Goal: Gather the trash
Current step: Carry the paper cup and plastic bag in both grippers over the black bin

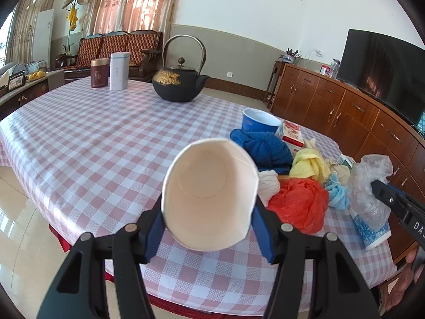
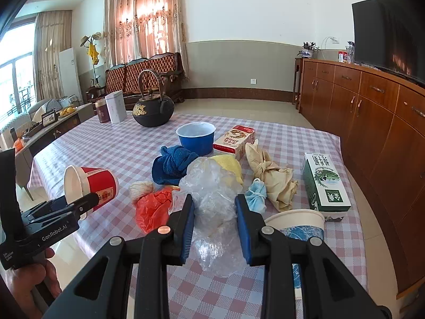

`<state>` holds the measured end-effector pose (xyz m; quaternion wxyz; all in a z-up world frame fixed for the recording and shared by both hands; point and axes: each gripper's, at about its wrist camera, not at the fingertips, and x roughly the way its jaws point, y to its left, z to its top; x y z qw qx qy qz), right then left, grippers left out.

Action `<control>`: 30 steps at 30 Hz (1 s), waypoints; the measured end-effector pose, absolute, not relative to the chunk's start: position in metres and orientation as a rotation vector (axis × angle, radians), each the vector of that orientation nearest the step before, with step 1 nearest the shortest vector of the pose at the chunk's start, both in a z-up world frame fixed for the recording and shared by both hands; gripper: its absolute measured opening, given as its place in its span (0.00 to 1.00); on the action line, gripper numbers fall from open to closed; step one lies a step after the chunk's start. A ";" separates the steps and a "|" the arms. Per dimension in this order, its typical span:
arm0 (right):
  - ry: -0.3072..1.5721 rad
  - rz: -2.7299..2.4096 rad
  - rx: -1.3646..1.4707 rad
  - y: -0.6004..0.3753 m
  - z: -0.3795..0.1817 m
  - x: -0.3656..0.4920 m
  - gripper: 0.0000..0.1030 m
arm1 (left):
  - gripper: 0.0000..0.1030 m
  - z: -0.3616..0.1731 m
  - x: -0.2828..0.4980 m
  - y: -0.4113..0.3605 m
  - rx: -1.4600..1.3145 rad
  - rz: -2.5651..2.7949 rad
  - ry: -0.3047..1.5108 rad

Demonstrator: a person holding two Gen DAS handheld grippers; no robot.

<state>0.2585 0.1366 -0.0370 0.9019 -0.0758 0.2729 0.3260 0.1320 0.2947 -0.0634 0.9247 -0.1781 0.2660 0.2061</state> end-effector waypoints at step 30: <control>0.507 0.217 0.020 -0.137 0.003 0.201 0.31 | 0.59 -0.011 0.143 0.067 -0.150 -0.090 0.483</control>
